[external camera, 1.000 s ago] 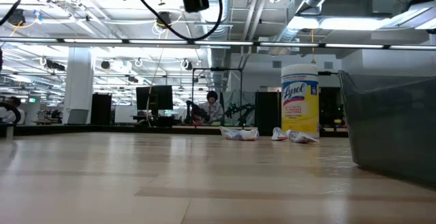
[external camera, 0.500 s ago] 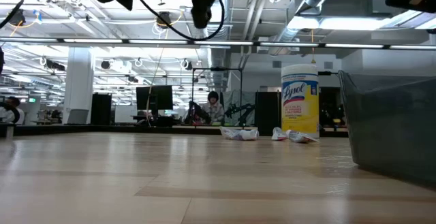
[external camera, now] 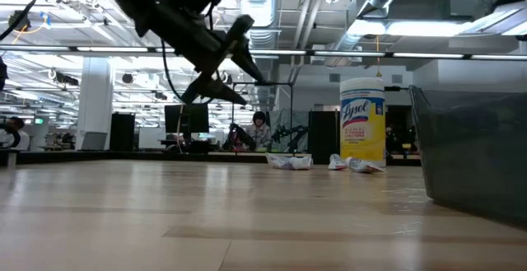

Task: Pick & Place Travel size toiletries
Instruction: Put the toothpaste into the black bin

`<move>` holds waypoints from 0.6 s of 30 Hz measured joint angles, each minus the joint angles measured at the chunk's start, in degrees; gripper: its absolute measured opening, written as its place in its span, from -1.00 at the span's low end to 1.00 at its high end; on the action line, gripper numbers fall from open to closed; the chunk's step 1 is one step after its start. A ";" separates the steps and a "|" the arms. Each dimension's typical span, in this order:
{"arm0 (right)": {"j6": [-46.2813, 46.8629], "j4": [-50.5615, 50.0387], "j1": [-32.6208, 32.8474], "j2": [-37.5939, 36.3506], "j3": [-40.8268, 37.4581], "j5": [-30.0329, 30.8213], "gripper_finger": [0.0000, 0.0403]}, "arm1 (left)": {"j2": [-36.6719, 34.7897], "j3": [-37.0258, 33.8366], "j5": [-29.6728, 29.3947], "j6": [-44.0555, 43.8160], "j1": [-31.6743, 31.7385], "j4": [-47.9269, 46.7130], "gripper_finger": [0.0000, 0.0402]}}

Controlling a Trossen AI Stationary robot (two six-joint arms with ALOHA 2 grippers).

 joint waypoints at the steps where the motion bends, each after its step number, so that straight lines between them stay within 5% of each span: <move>1: 0.00 -0.02 -0.28 -0.31 0.00 0.46 0.04 | 0.00 0.00 -0.17 0.76 1.12 0.35 0.25; 12: -0.01 -0.01 -1.48 -0.78 0.00 1.18 -0.14 | 0.16 0.29 3.93 28.64 6.01 2.62 0.25; 18: -0.02 -0.01 -2.31 -0.78 0.00 1.18 -0.09 | 6.48 6.09 9.66 34.08 6.34 0.73 0.25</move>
